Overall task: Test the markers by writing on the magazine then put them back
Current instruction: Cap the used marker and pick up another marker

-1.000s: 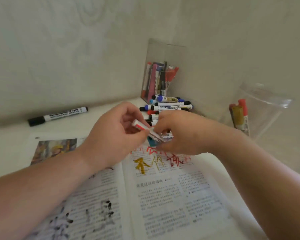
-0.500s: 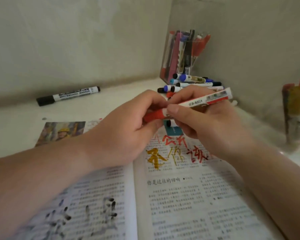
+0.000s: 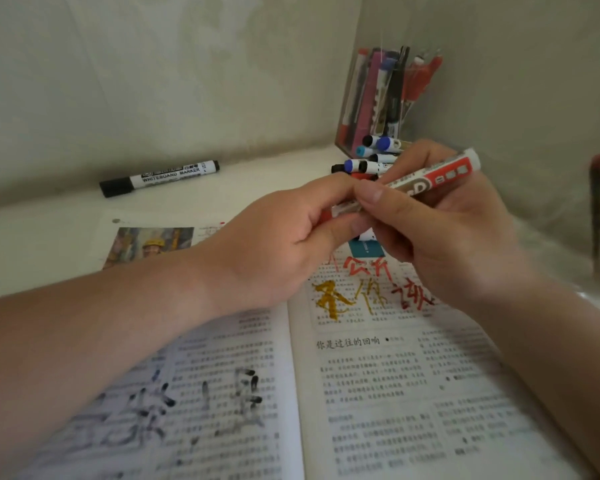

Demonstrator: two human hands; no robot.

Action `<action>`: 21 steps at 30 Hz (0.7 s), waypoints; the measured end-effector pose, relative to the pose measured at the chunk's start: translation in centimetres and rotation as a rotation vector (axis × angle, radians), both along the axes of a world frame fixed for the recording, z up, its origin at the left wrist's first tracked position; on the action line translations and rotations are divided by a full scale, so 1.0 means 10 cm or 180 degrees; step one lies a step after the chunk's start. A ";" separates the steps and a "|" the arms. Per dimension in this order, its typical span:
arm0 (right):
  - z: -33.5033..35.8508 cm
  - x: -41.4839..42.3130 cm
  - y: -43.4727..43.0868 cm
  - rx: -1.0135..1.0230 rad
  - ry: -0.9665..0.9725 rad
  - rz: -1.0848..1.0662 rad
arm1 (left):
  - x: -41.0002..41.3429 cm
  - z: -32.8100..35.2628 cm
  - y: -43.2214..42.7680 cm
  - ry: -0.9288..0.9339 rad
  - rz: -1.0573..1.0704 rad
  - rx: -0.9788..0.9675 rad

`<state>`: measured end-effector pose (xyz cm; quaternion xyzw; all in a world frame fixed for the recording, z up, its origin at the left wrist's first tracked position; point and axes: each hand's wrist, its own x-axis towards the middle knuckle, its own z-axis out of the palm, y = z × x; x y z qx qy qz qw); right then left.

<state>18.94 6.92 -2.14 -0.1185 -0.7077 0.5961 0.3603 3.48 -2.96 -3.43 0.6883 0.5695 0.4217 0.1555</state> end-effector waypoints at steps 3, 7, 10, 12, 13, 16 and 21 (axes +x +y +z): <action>0.05 0.02 0.04 -0.0081 0.0079 -0.0316 | -0.01 0.01 -0.04 -0.0189 -0.0083 -0.0166; 0.22 0.13 0.12 -0.0405 0.0229 -0.0729 | -0.13 -0.04 -0.05 -0.0768 -0.0035 -0.0287; 0.29 0.26 0.06 -0.0480 -0.0356 -0.0109 | -0.18 -0.10 0.00 -0.0779 0.0243 -0.0143; 0.25 0.33 -0.03 -0.0546 -0.0765 0.0602 | -0.16 -0.13 0.01 -0.0523 0.0283 -0.0120; 0.21 0.35 -0.08 -0.0545 -0.0916 0.0923 | -0.15 -0.13 0.01 -0.0404 0.0273 -0.0101; 0.04 0.36 -0.18 -0.0478 -0.1117 0.0923 | -0.12 -0.11 0.00 -0.0140 0.0273 0.0016; -0.09 0.32 -0.29 -0.0236 -0.1164 0.0527 | -0.08 -0.08 -0.02 -0.0237 0.0283 0.0061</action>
